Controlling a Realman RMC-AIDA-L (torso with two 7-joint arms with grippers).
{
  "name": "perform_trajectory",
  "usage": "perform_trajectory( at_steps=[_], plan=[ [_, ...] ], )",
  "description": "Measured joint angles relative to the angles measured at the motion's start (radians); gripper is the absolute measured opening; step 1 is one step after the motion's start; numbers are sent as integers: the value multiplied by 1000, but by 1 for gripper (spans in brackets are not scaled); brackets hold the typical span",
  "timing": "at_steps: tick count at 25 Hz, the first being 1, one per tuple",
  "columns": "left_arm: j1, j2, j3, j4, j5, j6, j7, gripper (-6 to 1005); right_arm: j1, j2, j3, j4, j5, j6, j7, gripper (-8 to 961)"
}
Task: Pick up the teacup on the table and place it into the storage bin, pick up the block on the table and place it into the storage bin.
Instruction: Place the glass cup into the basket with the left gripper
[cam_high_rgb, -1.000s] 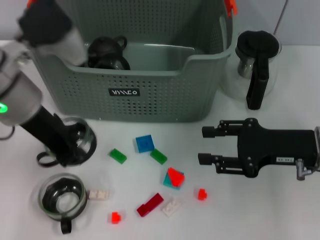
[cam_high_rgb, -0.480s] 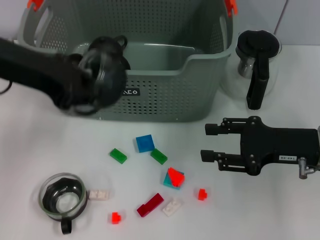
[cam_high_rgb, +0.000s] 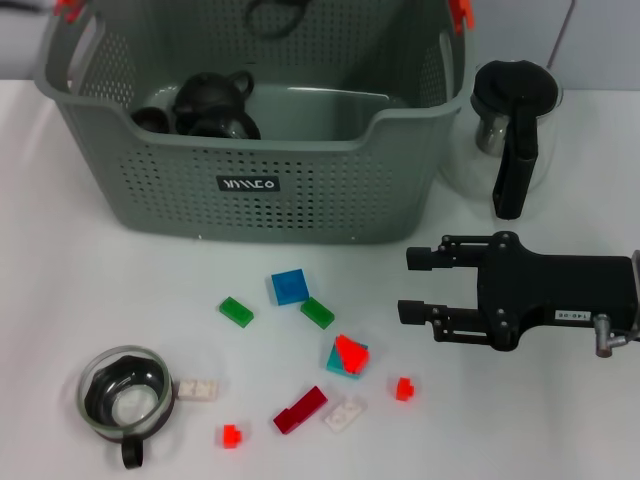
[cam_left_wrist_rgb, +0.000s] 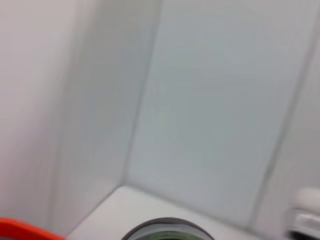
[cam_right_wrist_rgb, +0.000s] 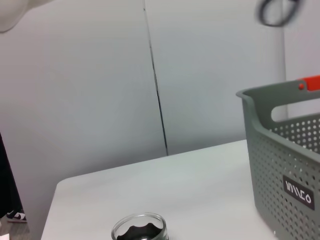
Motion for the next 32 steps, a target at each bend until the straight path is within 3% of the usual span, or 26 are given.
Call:
perform_trajectory(
  at_steps=[3, 7, 8, 9, 13, 15, 19, 21, 28, 32],
  plan=[
    [-83, 10, 118, 31, 118, -151, -63, 40, 2, 1, 0, 0, 0, -3, 0, 645],
    [-160, -4, 205, 90, 261, -288, -109, 40, 3, 5, 1, 1, 1, -1, 0, 643],
    [-197, -47, 266, 132, 377, -418, -139, 40, 3, 5, 1, 1, 1, 1, 0, 643],
    [-201, -55, 278, 139, 399, -439, -145, 40, 3, 6, 1, 2, 1, 4, 0, 644],
    [-259, -134, 357, 240, 655, -632, -205, 40, 2, 7, 2, 3, 2, 1, 0, 645],
    [-312, -152, 365, 346, 777, -687, -240, 40, 2, 7, 2, 3, 2, -1, 0, 646],
    [-405, -150, 366, 546, 894, -745, -285, 40, 1, 7, 3, 3, 3, -2, 0, 645],
    [-424, -148, 366, 589, 914, -754, -290, 40, 0, 7, 3, 3, 3, -2, 0, 644],
    [-414, -150, 368, 600, 944, -771, -291, 40, 2, 7, 1, 9, -1, -3, 0, 645],
    [-404, -166, 369, 609, 980, -793, -285, 41, 3, 7, 1, 16, -2, 2, 0, 645]
  ],
)
